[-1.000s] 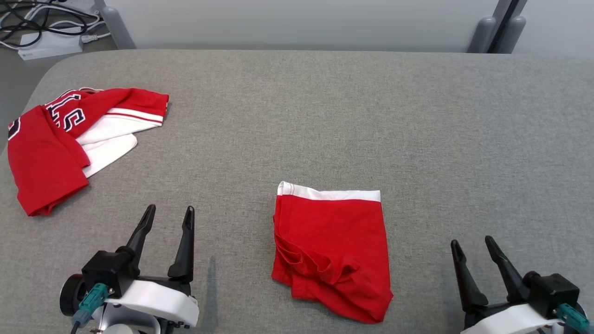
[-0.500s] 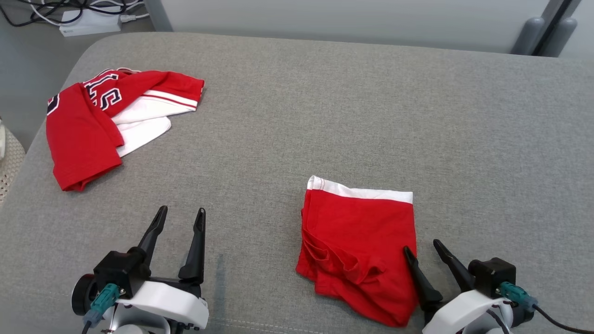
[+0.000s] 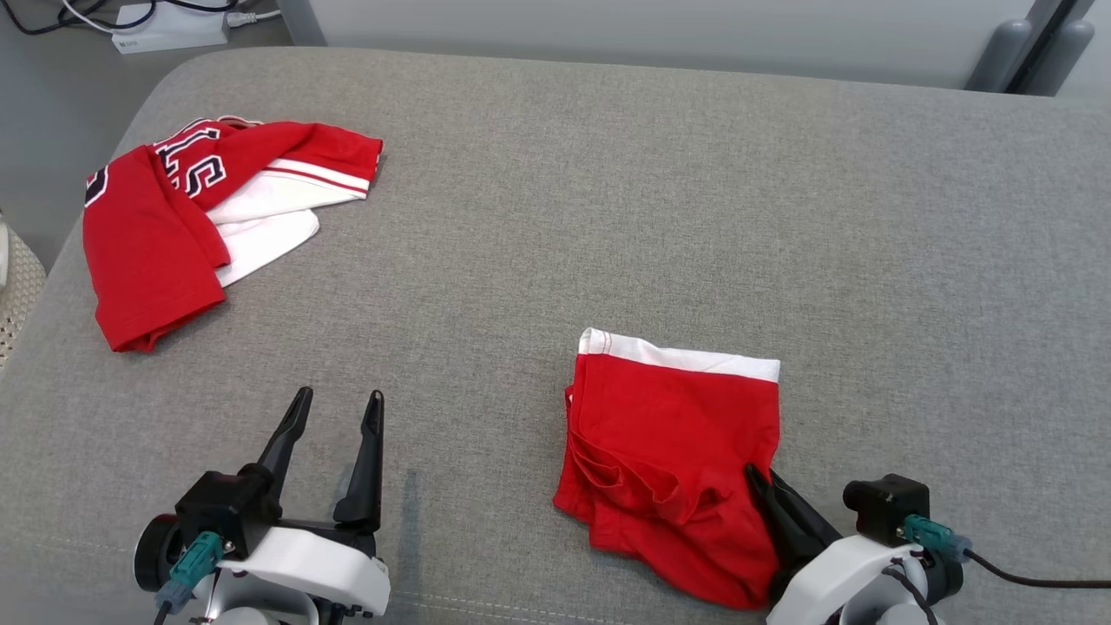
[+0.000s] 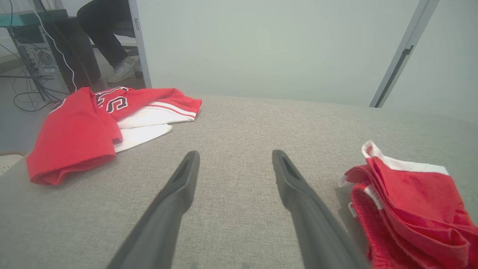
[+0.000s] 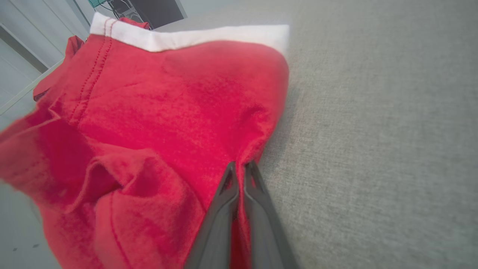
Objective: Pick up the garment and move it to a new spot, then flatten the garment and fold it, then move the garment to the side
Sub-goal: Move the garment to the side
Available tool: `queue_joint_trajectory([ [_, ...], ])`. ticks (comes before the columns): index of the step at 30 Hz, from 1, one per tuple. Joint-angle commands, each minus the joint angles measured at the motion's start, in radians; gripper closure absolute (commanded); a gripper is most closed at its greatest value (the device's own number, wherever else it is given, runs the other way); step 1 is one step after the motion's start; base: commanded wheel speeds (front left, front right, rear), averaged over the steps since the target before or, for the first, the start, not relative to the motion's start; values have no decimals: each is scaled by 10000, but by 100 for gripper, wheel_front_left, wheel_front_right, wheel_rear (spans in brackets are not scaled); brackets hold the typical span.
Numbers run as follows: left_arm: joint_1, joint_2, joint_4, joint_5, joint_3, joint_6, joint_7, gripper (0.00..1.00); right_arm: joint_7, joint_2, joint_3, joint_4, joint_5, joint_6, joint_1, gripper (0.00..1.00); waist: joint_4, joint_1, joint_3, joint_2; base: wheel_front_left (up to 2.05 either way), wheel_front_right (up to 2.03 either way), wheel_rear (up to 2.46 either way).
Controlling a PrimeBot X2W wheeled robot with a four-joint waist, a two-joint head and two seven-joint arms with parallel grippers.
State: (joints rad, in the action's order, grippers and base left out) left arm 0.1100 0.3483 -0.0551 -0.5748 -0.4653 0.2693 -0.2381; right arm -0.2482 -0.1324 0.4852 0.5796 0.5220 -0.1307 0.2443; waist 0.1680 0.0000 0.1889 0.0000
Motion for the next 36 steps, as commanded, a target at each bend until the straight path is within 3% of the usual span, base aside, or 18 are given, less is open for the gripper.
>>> queue_joint_trajectory([
  [1, 515, 216, 199, -73, 414, -33, -92, 0, -135, -94, 184, -235, 78, 0, 233, 100, -52, 0, 43, 0, 0, 0, 0],
  [10, 546, 192, 231, -69, 387, -69, -121, 0, -135, -1087, 57, -1189, -430, 0, 522, 100, -539, 0, 221, 0, 0, 0, 0],
  [21, 809, 184, 256, 17, 234, -183, -121, 0, 524, -3188, -68, -2648, -884, 0, 1352, 100, -1581, 0, 489, 0, 0, 0, 0],
  [26, 951, 169, 261, 40, 176, -234, -119, 0, 933, -3800, -374, -3096, -842, 0, 1660, 100, -1957, 0, 613, 0, 0, 0, 0],
  [36, 1450, 241, 413, 140, 96, -331, -33, 0, 1425, -4838, -577, -2438, -487, 0, 2530, 100, -2811, 0, 1397, 0, 0, 0, 0],
])
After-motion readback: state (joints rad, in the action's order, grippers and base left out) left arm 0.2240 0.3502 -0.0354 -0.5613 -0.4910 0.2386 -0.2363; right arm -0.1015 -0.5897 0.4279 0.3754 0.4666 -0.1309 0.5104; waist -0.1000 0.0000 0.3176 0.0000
